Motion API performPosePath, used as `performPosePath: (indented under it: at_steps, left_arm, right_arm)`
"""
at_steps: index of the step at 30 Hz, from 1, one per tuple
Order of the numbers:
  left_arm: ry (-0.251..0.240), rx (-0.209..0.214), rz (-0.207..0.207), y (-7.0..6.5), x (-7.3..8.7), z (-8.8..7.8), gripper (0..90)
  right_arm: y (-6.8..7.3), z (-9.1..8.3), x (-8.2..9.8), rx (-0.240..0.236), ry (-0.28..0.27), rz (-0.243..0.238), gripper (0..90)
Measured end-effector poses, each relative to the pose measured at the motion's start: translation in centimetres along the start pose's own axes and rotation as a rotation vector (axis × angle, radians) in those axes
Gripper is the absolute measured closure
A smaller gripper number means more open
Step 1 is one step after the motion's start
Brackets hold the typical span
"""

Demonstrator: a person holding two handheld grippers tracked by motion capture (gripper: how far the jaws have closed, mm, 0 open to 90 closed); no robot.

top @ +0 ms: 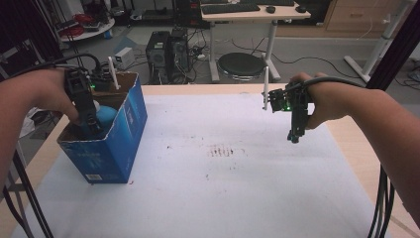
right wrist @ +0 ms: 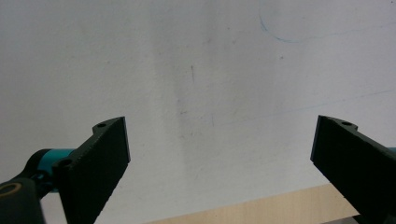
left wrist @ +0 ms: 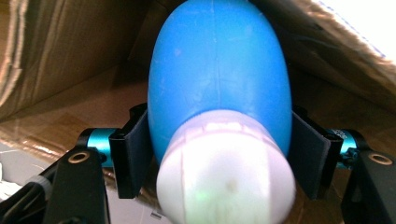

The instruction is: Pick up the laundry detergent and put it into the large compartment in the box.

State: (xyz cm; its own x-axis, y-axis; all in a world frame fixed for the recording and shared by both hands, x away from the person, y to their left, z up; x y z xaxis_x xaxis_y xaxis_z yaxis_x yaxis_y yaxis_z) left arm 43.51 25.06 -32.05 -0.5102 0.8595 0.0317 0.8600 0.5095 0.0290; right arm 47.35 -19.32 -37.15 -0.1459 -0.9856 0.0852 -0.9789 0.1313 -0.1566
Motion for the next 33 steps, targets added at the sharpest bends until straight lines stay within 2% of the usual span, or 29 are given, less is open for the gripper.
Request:
performPosePath:
  at_steps: [5,8,16,22,28,30,33]
  left_arm:
    - [0.004,0.009,-0.022,-0.1,-0.1,-0.7,26.8]
    - [0.005,0.009,-0.026,-0.2,-0.2,-1.3,25.9]
    - [0.016,-0.012,-0.031,-0.5,-0.4,-2.1,21.8]
    - [0.014,-0.029,-0.032,-0.9,-0.5,-3.5,17.7]
    - [-0.014,-0.011,0.009,-2.3,-1.6,-5.1,15.8]
    - [-0.021,-0.011,0.018,-2.6,-1.8,-5.2,13.7]
    - [-0.036,-0.003,0.051,-3.6,-2.8,-5.7,12.5]
  right_arm:
    - [0.0,-0.1,0.1,0.000,-0.006,0.010,3.6]
    - [0.0,0.0,0.2,0.000,-0.004,-0.001,3.6]
    - [-0.2,0.1,0.1,-0.002,-0.016,0.000,3.6]
    - [-0.1,0.1,-0.1,-0.003,-0.022,-0.006,3.6]
    - [-0.1,0.1,0.2,-0.002,-0.019,0.010,3.6]
    - [-0.2,0.1,0.2,-0.001,-0.018,0.001,3.6]
    - [-0.1,0.0,0.3,-0.001,-0.019,0.011,3.6]
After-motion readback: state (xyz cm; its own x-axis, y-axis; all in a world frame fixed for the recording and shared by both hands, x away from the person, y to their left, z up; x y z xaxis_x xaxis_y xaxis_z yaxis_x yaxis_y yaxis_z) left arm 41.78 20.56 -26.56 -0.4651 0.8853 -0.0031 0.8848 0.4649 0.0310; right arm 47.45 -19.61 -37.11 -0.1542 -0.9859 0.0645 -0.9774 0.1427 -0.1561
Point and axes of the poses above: each handheld gripper's, and its own axes: z roughly forward along the jaws, x roughly out of its underside, y roughly to its left, the point moved 5 cm from there along z, roughly forward along the jaws, and after that the axes turned 3 degrees about z, right-handed, at the moved point
